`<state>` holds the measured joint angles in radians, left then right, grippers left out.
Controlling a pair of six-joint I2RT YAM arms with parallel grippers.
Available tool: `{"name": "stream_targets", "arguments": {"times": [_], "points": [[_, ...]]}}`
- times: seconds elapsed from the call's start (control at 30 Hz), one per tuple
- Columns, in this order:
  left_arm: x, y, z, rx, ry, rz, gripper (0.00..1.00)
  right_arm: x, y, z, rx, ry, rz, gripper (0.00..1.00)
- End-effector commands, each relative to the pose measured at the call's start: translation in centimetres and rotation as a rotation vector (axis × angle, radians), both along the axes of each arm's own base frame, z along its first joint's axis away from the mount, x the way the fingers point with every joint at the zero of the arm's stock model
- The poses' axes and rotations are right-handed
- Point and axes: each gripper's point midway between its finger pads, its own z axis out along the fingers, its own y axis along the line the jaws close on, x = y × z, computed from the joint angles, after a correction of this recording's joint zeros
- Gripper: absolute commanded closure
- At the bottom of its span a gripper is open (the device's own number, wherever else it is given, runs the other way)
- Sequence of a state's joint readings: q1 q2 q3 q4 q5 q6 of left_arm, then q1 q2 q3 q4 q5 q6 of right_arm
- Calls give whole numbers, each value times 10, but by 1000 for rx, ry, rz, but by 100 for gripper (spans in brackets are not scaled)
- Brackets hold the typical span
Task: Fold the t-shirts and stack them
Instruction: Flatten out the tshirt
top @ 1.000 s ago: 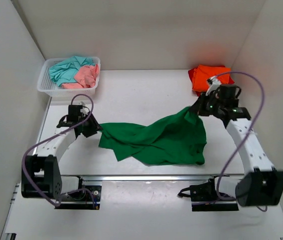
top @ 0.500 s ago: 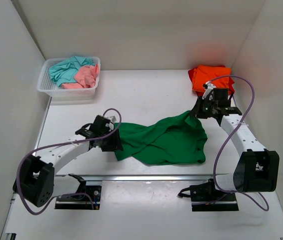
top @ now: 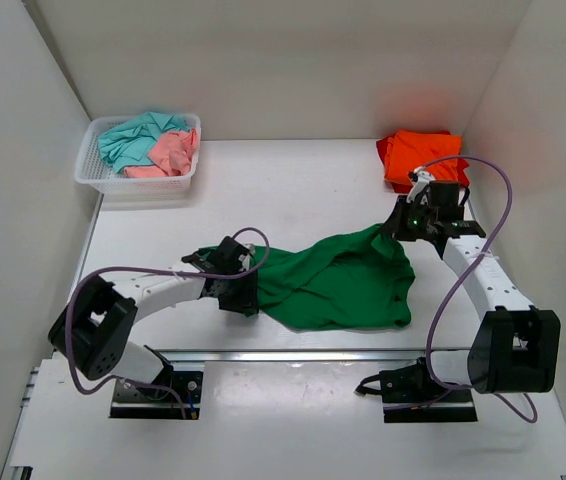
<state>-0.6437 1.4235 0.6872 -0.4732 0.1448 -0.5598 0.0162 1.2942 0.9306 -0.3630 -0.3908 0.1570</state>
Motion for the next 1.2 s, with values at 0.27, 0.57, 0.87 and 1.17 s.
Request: {"name": "stream_targets", "arguments": {"times": [0.27, 0.57, 0.87, 1.17], "points": [[15, 11, -3, 131, -76, -23, 100, 4, 2, 21, 24, -93, 20, 100], [103, 37, 267, -172, -612, 163, 100, -11, -19, 198, 31, -499, -59, 100], [65, 76, 470, -468, -1071, 287, 100, -99, -21, 403, 21, -941, -26, 100], [12, 92, 513, -527, -1156, 278, 100, -175, -10, 446, -22, -1123, -21, 100]]}}
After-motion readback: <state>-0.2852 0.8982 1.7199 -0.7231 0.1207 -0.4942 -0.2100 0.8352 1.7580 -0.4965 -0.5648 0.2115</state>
